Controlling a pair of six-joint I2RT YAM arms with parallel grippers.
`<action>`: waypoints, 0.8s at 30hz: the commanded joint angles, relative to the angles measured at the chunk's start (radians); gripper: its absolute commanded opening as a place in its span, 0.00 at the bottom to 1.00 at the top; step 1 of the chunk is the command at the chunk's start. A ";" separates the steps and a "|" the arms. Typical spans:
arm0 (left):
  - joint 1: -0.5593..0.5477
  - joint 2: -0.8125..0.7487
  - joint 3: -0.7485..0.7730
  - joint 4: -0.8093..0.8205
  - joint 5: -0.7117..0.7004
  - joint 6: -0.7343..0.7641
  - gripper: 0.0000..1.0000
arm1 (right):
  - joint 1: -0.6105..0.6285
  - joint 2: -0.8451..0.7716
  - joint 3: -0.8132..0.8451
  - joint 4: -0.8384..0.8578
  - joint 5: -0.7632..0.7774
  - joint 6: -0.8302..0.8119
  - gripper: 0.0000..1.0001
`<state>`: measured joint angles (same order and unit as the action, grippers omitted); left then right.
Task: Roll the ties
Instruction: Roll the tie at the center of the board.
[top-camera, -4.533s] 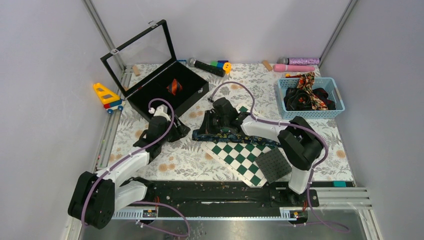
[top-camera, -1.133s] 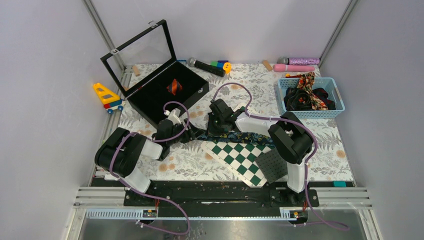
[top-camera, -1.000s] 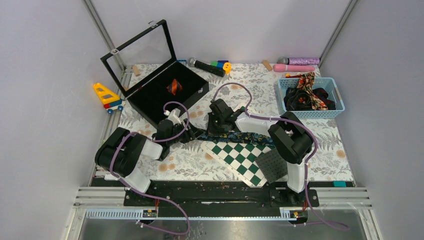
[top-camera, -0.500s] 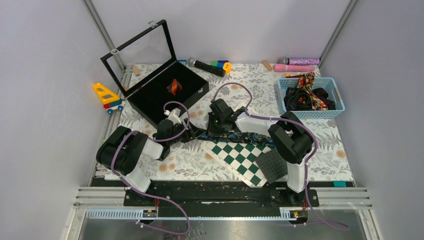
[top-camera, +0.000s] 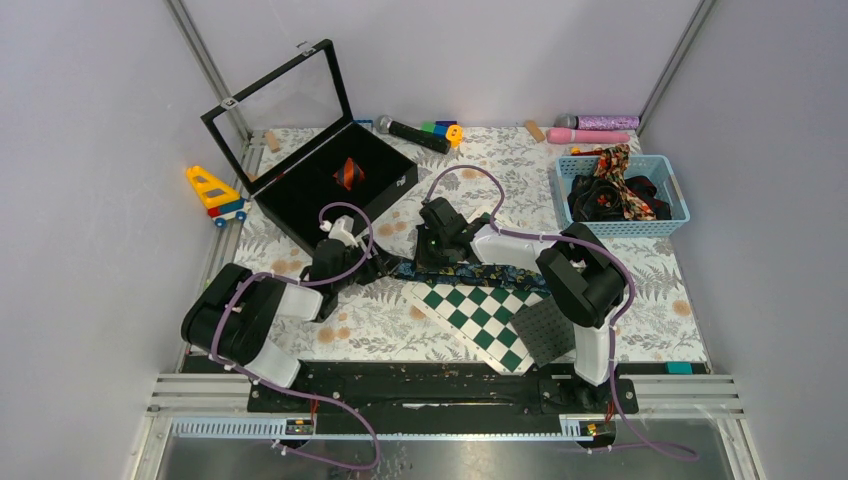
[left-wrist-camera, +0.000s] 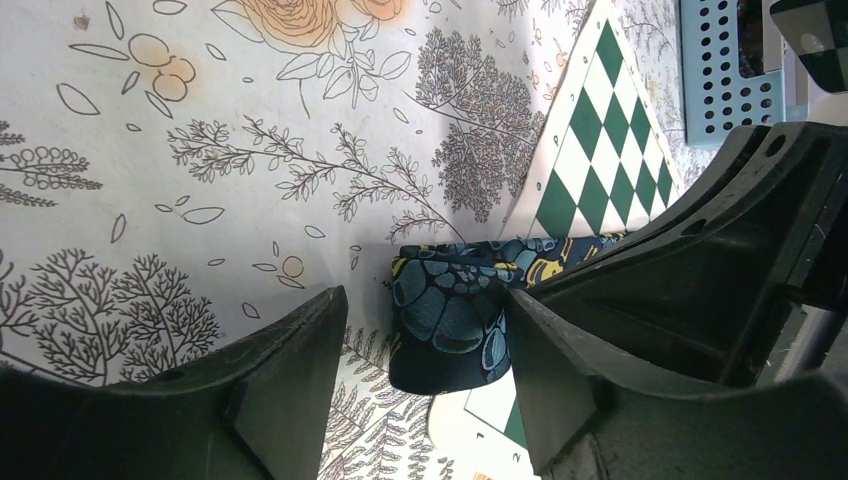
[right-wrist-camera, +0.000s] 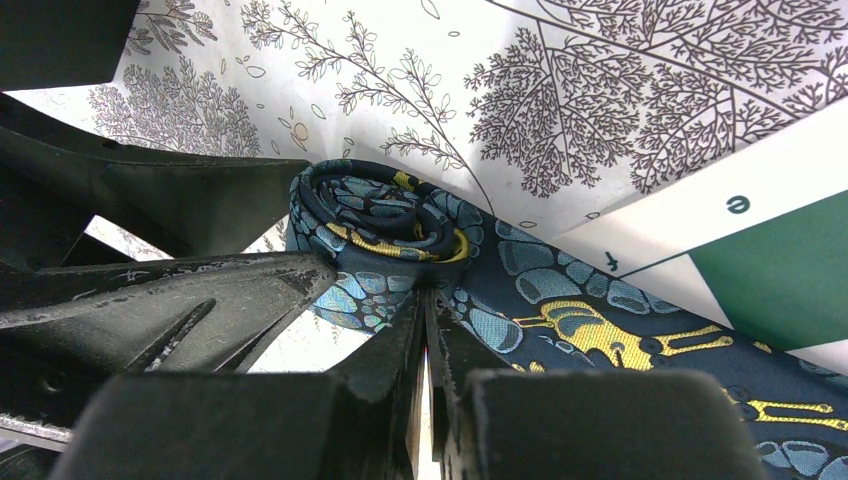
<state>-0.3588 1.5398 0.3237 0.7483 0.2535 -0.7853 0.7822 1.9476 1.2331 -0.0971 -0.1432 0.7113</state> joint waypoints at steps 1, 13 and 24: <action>0.003 0.032 0.003 0.007 0.012 0.025 0.63 | -0.012 0.004 0.032 -0.010 0.001 -0.015 0.08; 0.001 0.144 0.008 0.174 0.136 0.005 0.63 | -0.015 0.003 0.029 -0.010 0.000 -0.015 0.07; -0.020 0.215 -0.004 0.277 0.190 -0.013 0.58 | -0.016 0.003 0.028 -0.009 -0.001 -0.016 0.08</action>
<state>-0.3664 1.7157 0.3317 1.0073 0.3992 -0.7952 0.7761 1.9480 1.2331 -0.0990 -0.1436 0.7113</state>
